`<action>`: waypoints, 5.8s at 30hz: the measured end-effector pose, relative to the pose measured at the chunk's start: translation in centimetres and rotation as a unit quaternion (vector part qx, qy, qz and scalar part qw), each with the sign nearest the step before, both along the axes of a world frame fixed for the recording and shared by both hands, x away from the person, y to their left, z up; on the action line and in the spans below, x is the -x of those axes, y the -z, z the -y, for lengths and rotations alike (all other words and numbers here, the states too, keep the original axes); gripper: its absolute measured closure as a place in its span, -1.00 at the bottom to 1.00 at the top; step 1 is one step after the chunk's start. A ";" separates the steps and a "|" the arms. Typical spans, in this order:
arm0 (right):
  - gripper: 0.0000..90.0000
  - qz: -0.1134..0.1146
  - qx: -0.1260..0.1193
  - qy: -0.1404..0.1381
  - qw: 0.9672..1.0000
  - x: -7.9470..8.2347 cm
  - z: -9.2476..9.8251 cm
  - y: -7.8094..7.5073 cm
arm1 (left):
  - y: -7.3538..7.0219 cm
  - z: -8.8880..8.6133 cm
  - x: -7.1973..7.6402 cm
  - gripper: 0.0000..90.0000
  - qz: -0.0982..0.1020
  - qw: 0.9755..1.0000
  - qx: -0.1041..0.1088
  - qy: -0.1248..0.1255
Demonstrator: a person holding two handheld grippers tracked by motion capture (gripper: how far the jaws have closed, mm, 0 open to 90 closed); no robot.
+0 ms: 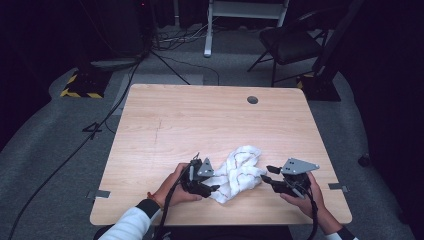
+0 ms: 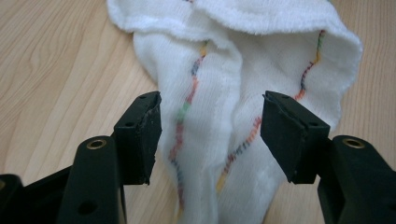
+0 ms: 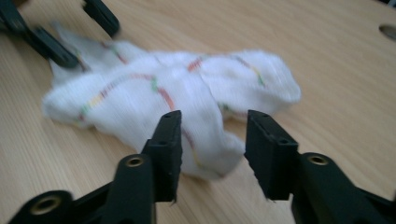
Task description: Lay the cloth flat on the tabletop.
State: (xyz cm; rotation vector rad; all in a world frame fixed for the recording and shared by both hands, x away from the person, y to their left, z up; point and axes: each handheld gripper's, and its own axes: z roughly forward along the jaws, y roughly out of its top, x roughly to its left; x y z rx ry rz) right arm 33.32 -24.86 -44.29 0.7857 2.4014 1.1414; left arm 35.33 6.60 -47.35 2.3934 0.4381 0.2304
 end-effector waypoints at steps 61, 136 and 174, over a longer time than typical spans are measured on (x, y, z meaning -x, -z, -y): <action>-0.03 -0.019 0.093 -0.094 0.991 -0.4 -6.3 2.4 | -1.5 -1.6 -5.0 -0.45 0.004 0.995 0.066 -0.081; -0.23 -0.048 0.101 0.030 0.993 -7.0 0.6 2.4 | 0.9 -4.3 -5.4 -0.50 -0.027 0.991 -0.033 -0.123; -0.17 -0.053 0.035 0.032 0.997 1.0 5.0 2.7 | 0.7 -6.3 1.5 -0.52 -0.040 0.993 0.027 -0.103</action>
